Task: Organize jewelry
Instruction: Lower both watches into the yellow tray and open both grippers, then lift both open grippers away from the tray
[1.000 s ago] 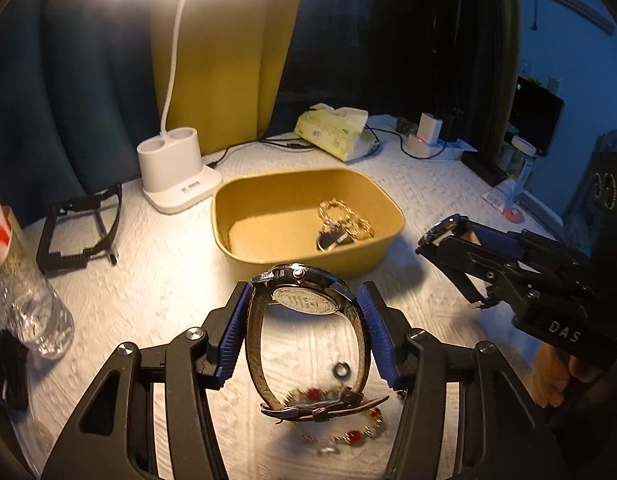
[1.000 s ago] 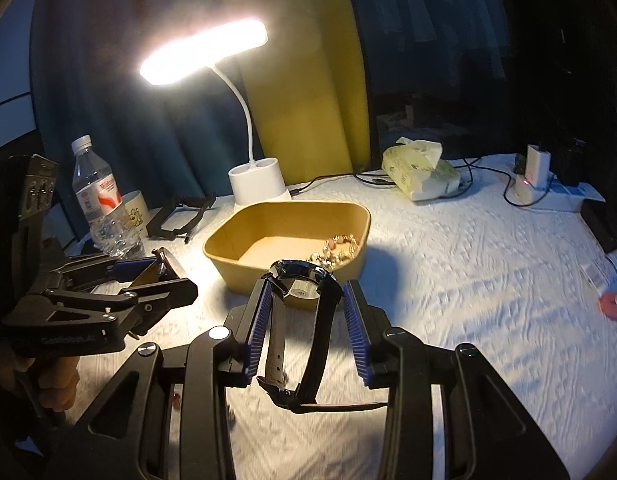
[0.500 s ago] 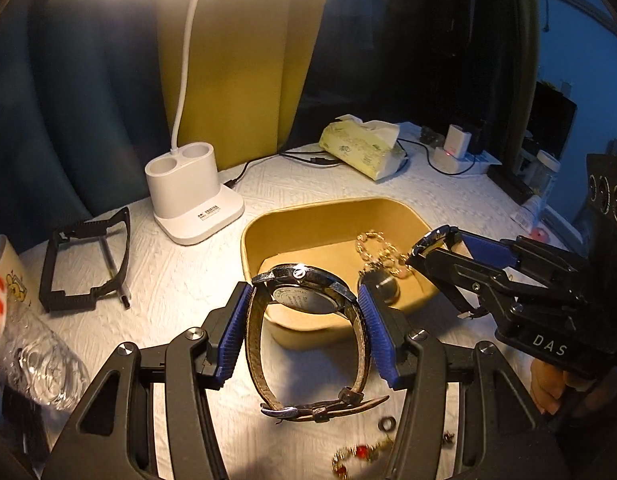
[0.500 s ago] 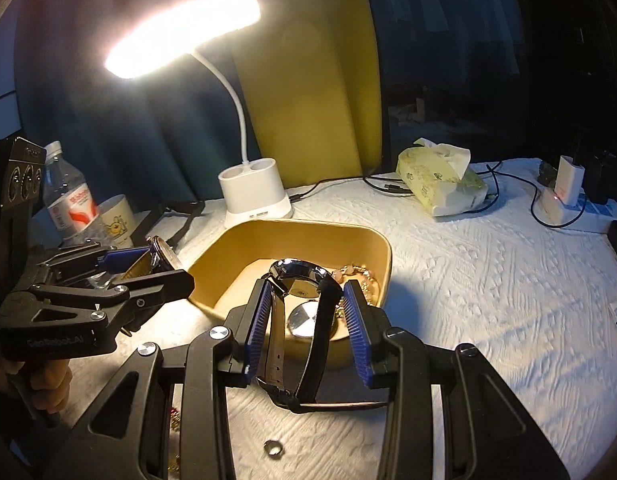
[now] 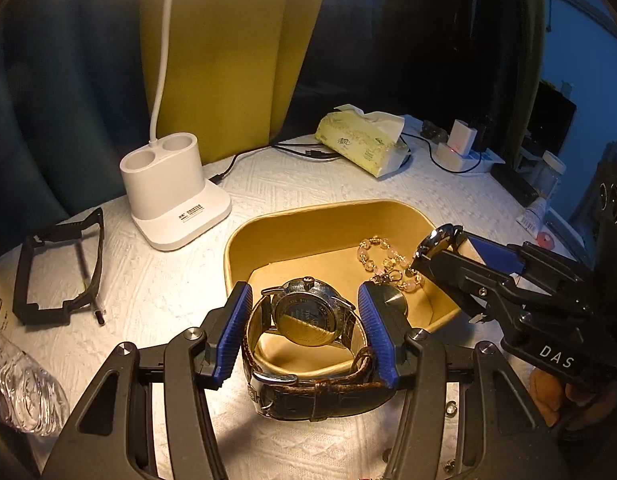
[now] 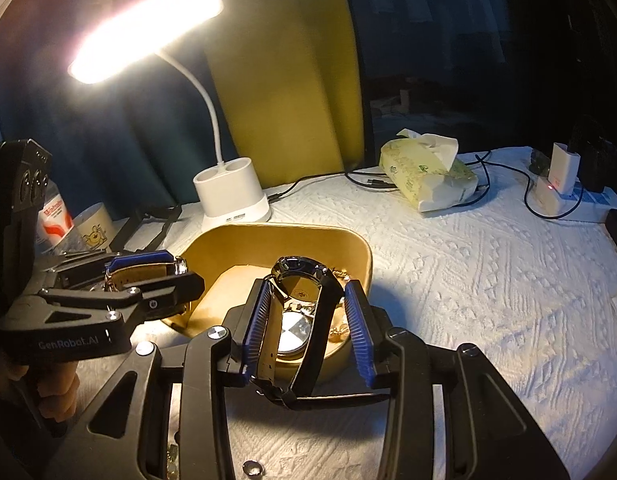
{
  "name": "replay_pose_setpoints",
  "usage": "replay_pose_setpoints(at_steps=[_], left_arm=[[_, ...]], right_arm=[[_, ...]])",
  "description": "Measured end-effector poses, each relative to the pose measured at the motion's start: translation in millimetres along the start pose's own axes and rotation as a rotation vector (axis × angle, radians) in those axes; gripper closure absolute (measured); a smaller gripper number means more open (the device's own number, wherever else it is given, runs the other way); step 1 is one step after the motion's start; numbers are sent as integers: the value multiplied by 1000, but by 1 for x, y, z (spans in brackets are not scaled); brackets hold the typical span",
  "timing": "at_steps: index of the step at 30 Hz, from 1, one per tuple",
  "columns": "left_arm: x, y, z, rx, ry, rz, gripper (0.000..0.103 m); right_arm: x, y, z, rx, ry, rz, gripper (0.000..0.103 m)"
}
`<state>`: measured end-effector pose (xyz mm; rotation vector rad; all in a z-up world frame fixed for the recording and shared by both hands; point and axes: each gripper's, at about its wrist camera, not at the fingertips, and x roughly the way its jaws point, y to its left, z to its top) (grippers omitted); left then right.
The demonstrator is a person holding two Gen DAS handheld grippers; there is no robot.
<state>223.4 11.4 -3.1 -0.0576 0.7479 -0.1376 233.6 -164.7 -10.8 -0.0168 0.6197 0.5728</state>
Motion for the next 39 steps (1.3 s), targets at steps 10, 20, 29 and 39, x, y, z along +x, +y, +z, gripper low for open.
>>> replay_pose_setpoints(at_steps=[10,20,29,39], left_arm=[[-4,3,0,-8,-18,-16,38],[-26,8,-3,-20,-49,-16,38],[-61,12,-19,-35,-89,-44,38],[-91,18,-51,-40,-109,-33,38]], right_arm=[[0,-5,0,26,-10,-34,58],[-17,0,-2,27,-29,-71,49],[-38,16,-16,30,-36,-95,48],[-59,29,-41,40,-13,-126,48]])
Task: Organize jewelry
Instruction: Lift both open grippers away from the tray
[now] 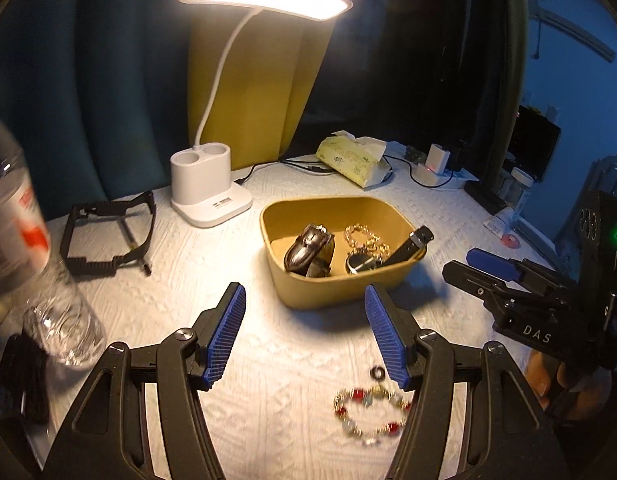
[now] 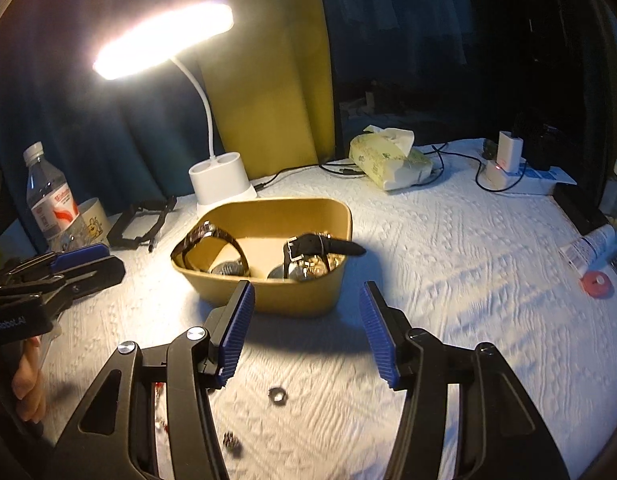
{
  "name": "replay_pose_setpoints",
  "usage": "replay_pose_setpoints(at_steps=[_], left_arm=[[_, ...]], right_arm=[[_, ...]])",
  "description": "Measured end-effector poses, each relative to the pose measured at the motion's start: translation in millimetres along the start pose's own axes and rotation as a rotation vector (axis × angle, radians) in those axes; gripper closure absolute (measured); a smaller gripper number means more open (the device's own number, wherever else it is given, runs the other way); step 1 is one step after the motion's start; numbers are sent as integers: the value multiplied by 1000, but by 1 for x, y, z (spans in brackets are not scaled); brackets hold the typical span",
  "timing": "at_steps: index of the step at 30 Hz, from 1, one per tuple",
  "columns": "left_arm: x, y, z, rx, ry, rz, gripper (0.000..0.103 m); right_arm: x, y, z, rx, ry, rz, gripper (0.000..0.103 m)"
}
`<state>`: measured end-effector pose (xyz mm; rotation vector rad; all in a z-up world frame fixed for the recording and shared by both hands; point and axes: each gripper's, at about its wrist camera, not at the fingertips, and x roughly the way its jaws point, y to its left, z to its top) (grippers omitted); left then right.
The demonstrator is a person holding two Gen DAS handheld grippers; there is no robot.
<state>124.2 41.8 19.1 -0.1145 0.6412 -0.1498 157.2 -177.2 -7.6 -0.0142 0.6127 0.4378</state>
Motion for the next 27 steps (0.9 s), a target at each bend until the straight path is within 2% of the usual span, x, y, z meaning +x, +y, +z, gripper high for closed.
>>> replay_pose_setpoints(at_steps=[14,19,27], left_arm=[[-28,12,-45,-49,-13,12,38],[-33,13,-55,-28,-27,49,38],[-28,20,-62,-51,-22,42,38]], right_arm=[[-10,20,-36,-37,82,-4,48],[-6,34,-51,-78,141,42,48],[2,65,-60,-184,174,93,50]])
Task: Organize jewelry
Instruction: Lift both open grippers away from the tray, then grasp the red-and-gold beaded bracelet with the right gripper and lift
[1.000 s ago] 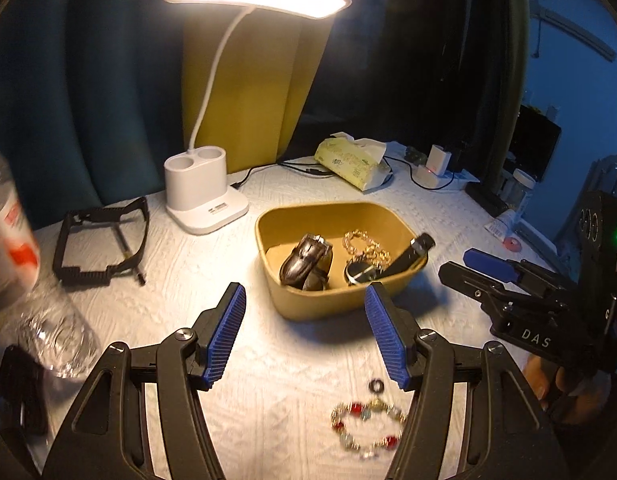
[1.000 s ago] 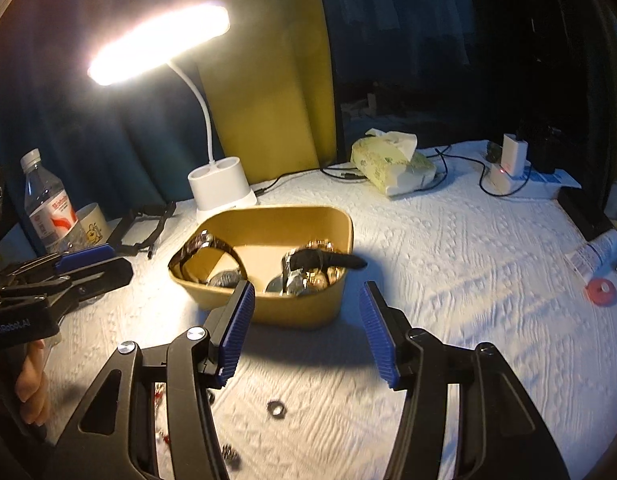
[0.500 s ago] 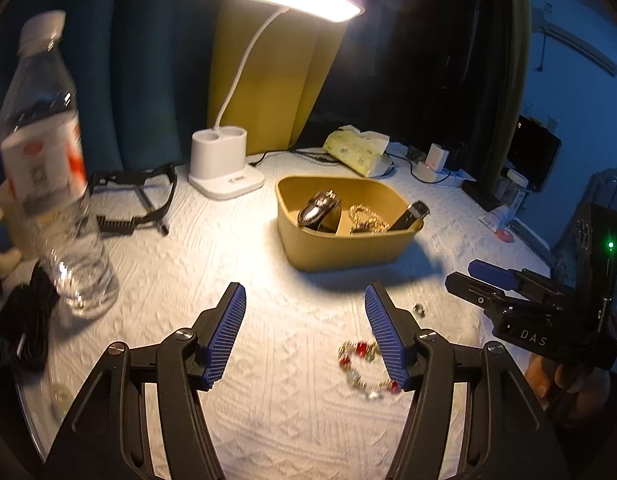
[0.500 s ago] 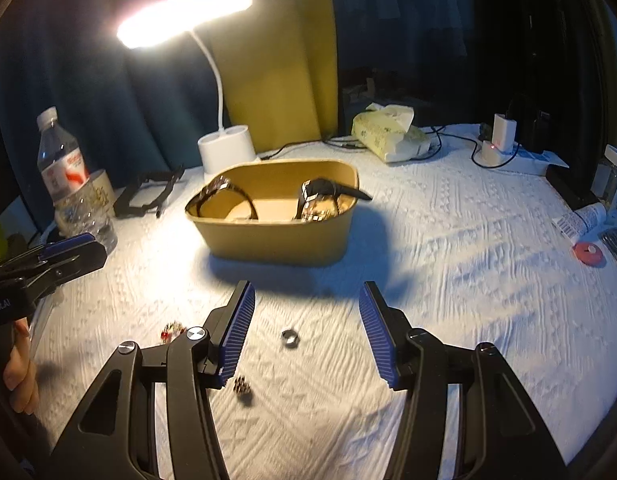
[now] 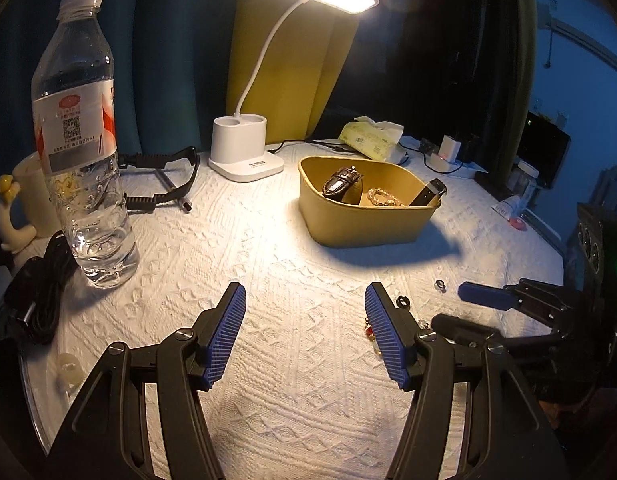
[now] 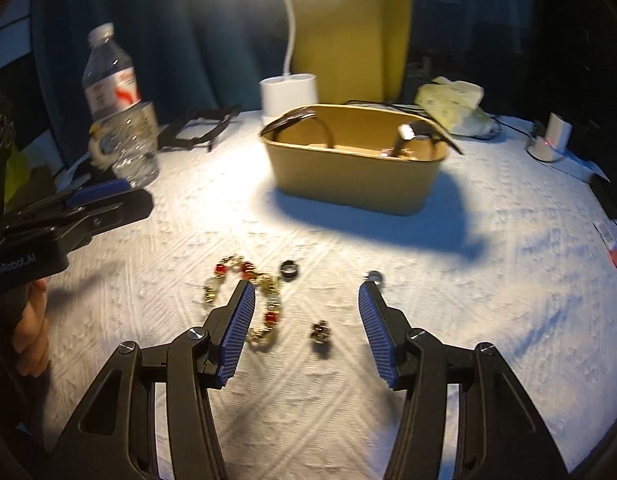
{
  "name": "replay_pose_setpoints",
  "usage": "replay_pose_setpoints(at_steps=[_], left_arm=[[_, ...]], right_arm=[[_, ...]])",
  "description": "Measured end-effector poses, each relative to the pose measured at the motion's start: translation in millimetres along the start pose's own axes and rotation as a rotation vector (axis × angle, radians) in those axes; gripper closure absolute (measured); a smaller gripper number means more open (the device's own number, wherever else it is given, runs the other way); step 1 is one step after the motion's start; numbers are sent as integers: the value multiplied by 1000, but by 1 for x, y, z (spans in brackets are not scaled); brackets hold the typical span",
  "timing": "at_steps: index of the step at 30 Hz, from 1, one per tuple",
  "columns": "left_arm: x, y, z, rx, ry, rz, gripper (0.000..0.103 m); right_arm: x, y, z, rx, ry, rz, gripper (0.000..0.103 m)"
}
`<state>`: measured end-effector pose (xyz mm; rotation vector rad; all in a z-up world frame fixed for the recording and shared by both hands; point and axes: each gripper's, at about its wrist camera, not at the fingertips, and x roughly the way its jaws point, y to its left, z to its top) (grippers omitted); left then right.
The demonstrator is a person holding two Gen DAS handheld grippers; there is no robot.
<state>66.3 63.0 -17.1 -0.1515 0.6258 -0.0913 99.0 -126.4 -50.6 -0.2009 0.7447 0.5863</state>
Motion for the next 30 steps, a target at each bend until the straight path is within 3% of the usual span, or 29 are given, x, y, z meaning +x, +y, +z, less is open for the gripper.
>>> replay_pose_setpoints(at_steps=[11,17,25,30], left_arm=[[0,3,-1,-17,1,-2,38],[1,3,-1,-20,3,-2,38],[8,9,-1,-53,31,-18,38],[9,-8,0,1,29,4,38]], right_arm=[[17,18,-3,-105,91,12,93],[5,19,-4,-118,58,24,94],[-44,1,9,-98,-90,7,94],[-65,-24,12,-70,-139,-34,94]])
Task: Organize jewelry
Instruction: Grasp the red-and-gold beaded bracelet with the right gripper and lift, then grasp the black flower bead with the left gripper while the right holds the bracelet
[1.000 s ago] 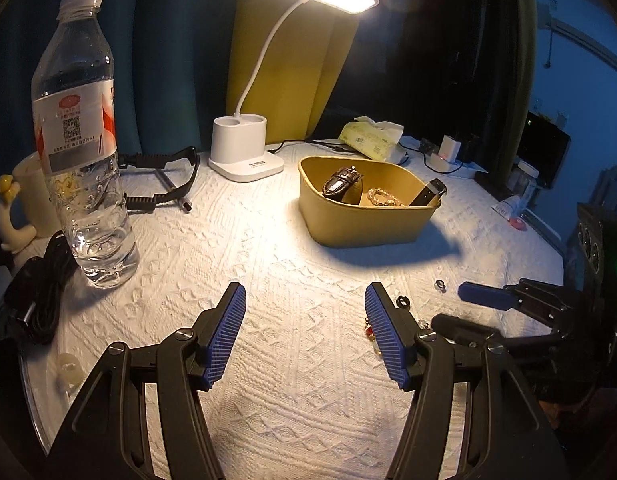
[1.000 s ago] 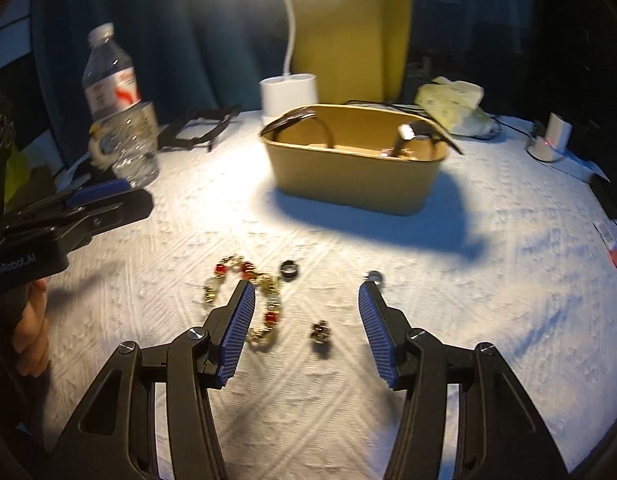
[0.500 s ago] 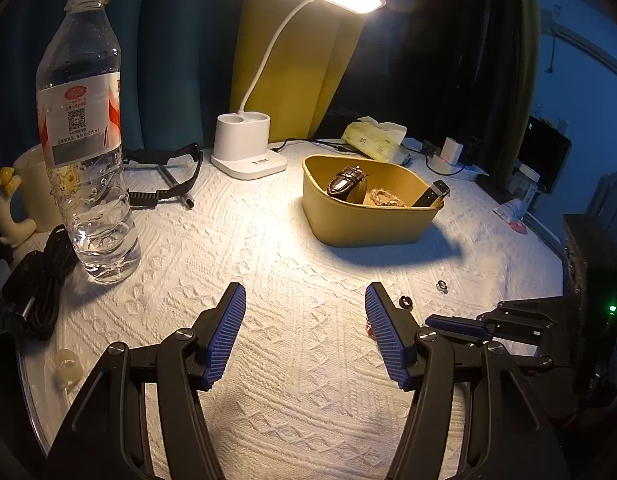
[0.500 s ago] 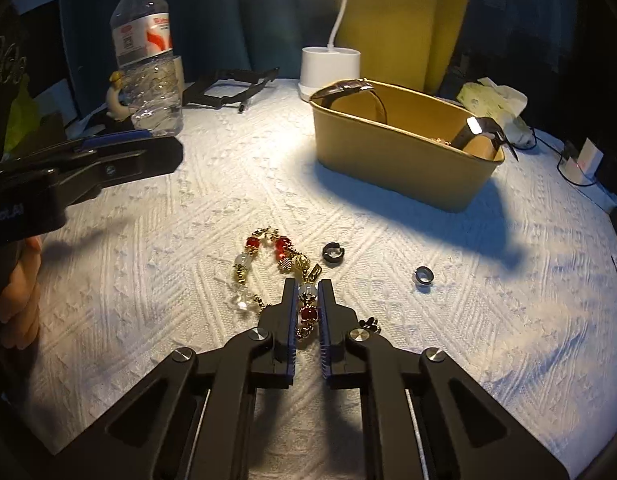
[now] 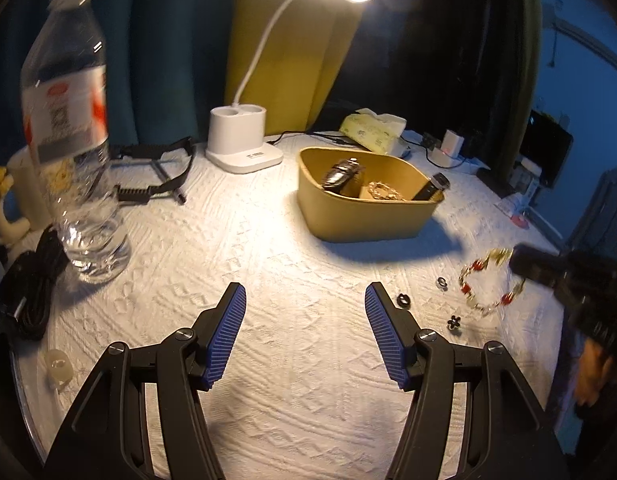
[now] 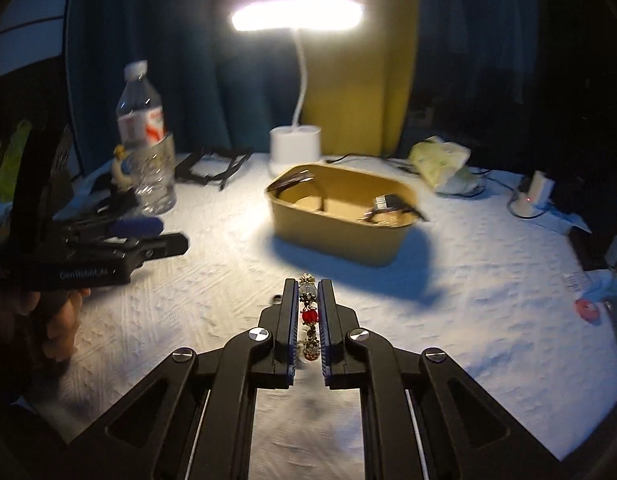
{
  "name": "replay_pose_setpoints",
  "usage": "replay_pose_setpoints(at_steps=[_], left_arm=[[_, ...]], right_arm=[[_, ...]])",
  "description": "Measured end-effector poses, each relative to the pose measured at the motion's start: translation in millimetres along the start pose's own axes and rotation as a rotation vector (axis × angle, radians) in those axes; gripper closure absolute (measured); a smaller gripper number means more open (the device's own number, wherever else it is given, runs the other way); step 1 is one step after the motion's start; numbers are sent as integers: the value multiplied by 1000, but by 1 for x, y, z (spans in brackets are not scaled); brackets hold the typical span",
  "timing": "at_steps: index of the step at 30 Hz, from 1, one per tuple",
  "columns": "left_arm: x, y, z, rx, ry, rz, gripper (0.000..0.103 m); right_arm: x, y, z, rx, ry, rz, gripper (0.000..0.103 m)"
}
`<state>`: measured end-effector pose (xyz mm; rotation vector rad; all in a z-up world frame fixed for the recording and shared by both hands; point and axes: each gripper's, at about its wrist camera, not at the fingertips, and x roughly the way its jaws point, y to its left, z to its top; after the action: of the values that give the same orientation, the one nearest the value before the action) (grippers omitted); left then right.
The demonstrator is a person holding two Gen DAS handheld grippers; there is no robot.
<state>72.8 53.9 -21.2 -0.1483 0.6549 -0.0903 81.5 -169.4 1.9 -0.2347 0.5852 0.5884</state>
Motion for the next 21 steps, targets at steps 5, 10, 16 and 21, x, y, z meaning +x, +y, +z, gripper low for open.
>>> replay_pose_setpoints(at_steps=[5,10,16,21], left_arm=[[9,-33,2,52,33,-30,38],[23,-73,-1,131,82,-58,38],[37,-112,-10,217,128,-87,39],[53,-135,-17,324,201,-41,69]], right_arm=[[-6,-31,-9,53,-7,-39,93],[-9,-53,-22,91,-9,-43,94],[-14,-75,-38,135,-14,-32,94],[-18,-87,-45,152,-27,-17,93]])
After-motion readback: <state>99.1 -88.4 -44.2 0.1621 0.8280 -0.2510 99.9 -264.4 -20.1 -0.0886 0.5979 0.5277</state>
